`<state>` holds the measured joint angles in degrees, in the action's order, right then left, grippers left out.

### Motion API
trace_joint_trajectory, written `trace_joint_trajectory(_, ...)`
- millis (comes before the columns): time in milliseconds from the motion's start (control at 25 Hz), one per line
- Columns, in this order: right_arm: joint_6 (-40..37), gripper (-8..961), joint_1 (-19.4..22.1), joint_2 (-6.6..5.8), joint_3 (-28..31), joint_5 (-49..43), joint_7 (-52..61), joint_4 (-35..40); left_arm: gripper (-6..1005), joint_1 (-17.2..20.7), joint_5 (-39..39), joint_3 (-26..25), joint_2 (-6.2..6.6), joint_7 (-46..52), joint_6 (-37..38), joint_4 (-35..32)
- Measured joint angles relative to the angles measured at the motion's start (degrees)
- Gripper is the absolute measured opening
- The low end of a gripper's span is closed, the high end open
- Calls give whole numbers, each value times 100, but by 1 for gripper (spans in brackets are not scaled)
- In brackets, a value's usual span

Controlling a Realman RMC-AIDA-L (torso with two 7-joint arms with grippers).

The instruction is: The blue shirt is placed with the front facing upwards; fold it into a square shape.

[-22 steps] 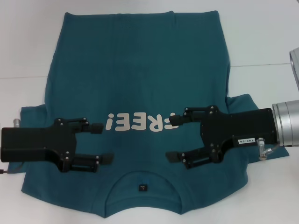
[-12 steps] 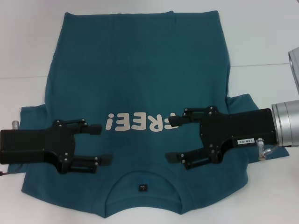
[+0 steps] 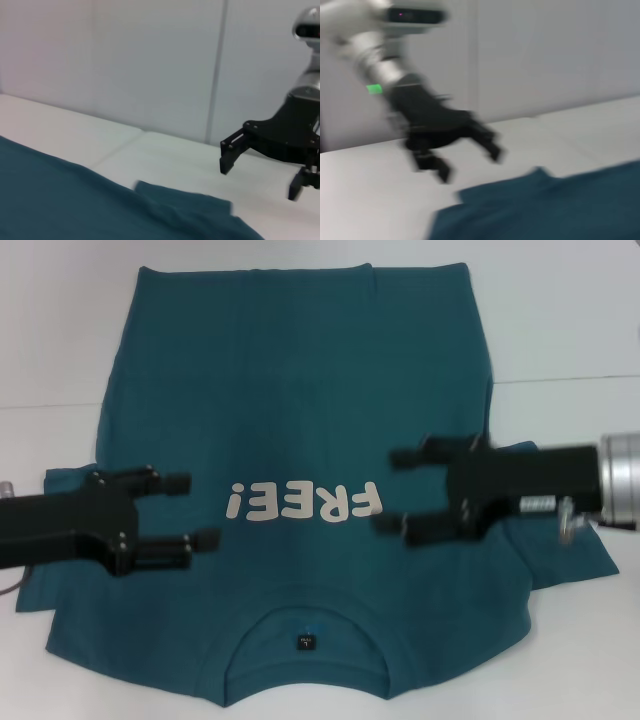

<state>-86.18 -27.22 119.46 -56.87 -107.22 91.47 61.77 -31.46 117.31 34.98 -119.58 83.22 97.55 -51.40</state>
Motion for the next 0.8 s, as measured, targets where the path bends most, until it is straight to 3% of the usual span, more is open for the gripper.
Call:
trace_joint_trajectory(200, 704, 916, -4, -60, 401, -331, 616, 50, 861, -16, -136, -242, -47, -32, -386, 266)
trace_joint_trajectory(320, 930, 916, -40, -97, 609, -653, 1044, 74, 861, -17, -238, -247, -144, -146, -700, 399)
trace_joint_trajectory(480, 1075, 916, -69, -151, 771, -1295, 1589, 221, 861, -96, -304, -208, -274, -315, -1162, 645)
trace_joint_trajectory(800, 945, 916, -85, -216, 963, -2642, 2530, 660, 861, -275, -306, -188, -336, -288, -1264, 858)
